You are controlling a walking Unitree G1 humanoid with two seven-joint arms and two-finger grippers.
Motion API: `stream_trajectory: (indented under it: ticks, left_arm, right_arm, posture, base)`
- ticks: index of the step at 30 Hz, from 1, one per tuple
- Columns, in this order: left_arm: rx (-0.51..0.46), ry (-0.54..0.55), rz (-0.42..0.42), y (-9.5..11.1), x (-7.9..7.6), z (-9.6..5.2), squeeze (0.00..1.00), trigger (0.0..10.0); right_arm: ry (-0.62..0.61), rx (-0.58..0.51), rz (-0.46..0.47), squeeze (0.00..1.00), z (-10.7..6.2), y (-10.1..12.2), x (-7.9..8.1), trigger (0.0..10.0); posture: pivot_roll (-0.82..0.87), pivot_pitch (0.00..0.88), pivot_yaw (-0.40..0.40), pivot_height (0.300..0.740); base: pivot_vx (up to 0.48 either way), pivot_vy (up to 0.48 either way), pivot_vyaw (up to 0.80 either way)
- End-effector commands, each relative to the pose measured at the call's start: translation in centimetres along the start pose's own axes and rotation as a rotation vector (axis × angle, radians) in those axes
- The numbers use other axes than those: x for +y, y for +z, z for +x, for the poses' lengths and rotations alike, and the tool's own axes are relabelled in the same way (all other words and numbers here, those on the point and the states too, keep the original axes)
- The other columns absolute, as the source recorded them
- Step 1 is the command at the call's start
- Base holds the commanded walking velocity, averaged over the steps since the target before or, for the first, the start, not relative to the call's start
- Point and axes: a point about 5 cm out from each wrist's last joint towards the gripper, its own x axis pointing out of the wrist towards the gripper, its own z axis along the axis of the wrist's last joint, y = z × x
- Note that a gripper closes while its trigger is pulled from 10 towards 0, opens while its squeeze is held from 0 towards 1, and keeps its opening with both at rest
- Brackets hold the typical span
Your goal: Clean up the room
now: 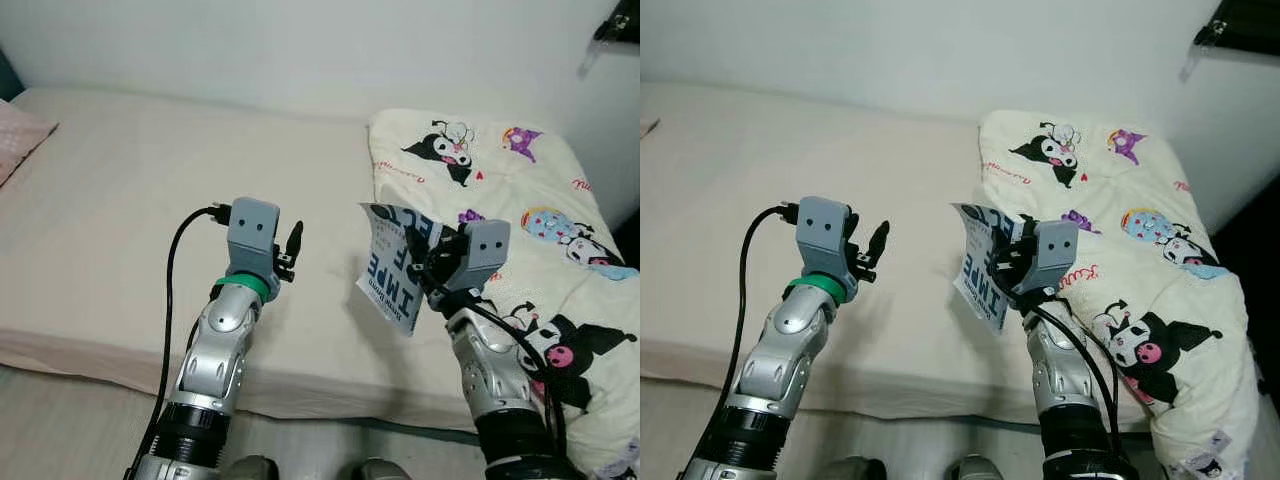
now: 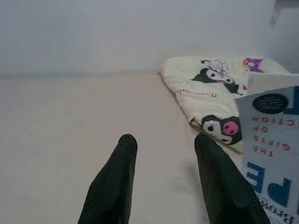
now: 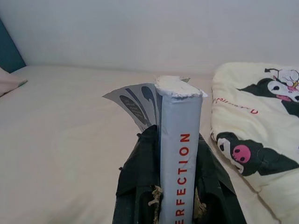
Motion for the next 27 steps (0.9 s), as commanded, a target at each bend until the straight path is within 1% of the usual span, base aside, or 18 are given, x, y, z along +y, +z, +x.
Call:
stream_trajectory:
  ticks: [1,27]
  left_arm:
    - [0.010,-0.006,0.003,-0.32,0.07,0.03,0.00,10.0]
    - [0.007,-0.005,0.006,-0.27,0.17,0.03,0.00,10.0]
  right_arm:
    - [0.000,-0.022,0.011,0.00,-0.07,0.08,0.18,10.0]
    - [-0.002,-0.020,0.011,0.00,-0.13,-0.08,0.29,10.0]
  posture:
    - [0.00,0.000,0.015,0.740]
    - [0.00,0.002,0.020,0.740]
  base:
    - [0.000,0.398,0.00]
    - [0.000,0.402,0.00]
